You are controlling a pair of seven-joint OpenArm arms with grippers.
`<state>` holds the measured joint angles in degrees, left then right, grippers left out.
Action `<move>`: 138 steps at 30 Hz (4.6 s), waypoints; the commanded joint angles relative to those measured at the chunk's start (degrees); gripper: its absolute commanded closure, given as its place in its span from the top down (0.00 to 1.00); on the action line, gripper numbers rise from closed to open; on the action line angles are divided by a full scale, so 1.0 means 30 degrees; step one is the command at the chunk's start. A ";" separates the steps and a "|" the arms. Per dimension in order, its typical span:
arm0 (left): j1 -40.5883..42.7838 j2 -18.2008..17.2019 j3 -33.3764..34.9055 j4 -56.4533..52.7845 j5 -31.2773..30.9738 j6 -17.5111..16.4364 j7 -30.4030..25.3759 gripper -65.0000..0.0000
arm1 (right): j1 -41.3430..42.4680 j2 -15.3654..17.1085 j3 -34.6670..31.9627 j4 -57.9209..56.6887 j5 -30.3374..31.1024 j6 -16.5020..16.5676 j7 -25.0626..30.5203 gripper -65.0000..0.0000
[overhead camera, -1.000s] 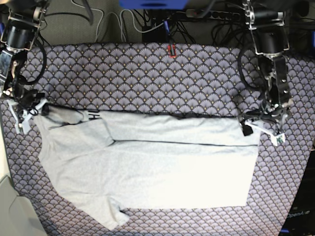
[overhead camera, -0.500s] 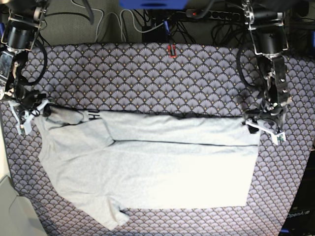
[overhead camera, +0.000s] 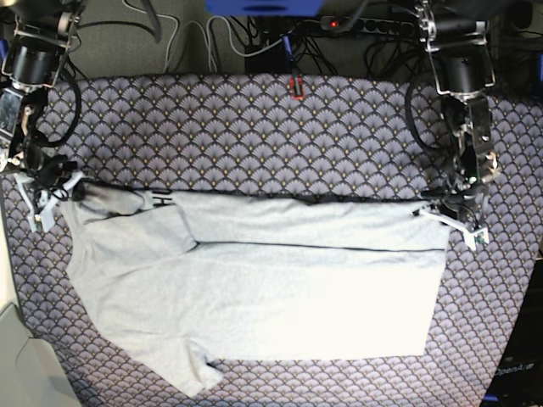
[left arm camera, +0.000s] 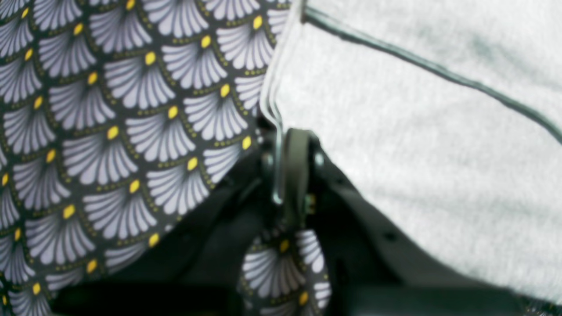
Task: Fold the T-shirt properly
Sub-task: 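Regrasp the folded edge with both grippers, then pull the folded edge with both grippers away from the shirt body, then release the edge and move both grippers to the shirt's opposite edge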
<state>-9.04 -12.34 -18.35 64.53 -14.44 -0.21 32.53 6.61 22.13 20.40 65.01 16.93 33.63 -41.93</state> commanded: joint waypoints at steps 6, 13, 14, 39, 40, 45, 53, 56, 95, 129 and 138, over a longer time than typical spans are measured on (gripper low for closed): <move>0.0185 -0.0268 -0.0082 0.0570 0.0021 -0.0004 0.1273 0.00 | -0.0402 0.0169 0.0012 0.0175 0.0057 0.0234 -0.0631 0.00; 0.1005 -0.0298 -0.0111 0.2738 0.0050 -0.0004 0.2474 0.00 | -0.2512 0.0052 0.0012 0.4043 0.0057 0.0234 -0.0631 0.00; 0.1093 -0.0298 -0.0111 0.2973 0.0050 -0.0004 0.2679 0.00 | -0.2746 0.0052 0.0012 0.4424 0.0057 0.0234 -0.0631 0.00; 0.6309 -0.2056 -0.1723 0.9595 0.0050 -0.0063 0.5785 0.00 | -0.6790 0.0023 0.2474 0.5919 0.0145 0.2124 -0.0543 0.00; 0.6544 -0.2056 -0.1723 0.9771 0.0050 -0.0063 0.5785 0.00 | -0.7112 -0.0124 0.2474 0.6358 0.0145 0.2124 -0.0543 0.00; 0.7921 -0.2056 -0.1752 1.0855 0.0050 -0.0063 0.5785 0.00 | -0.8695 -0.0798 0.2503 0.8585 0.0116 0.2124 -0.0543 0.00; 0.9474 -0.2056 -0.2748 1.1354 0.0050 -0.0063 0.5785 0.00 | -0.9398 -0.0827 0.3470 0.9230 0.0116 0.2124 -0.0543 0.00; 0.9679 -0.2144 -0.3100 1.1354 0.0050 -0.0063 0.5785 0.00 | -0.9398 -0.0798 0.3529 0.9230 0.0086 0.2124 -0.0543 0.00; 0.8829 -0.2437 -0.4917 1.1295 0.0021 -0.0063 0.5756 0.85 | -0.9310 -0.0446 0.6195 0.9201 0.0028 0.2124 -0.0660 0.47; 0.2646 -0.2144 -0.4887 0.9537 0.0050 -0.0063 0.6899 0.85 | 1.1320 0.0316 -0.5087 -1.0316 -0.4544 0.2110 0.4849 0.48; 0.2646 -0.2144 -0.4887 0.9507 0.0050 -0.0063 0.6899 0.85 | 1.0968 0.0316 -0.5058 -1.0374 -0.4485 -0.1788 0.6608 0.48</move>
<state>-0.34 -17.76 -32.80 91.92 -14.39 -0.40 54.19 37.56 22.11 5.04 32.97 2.81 28.40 -23.90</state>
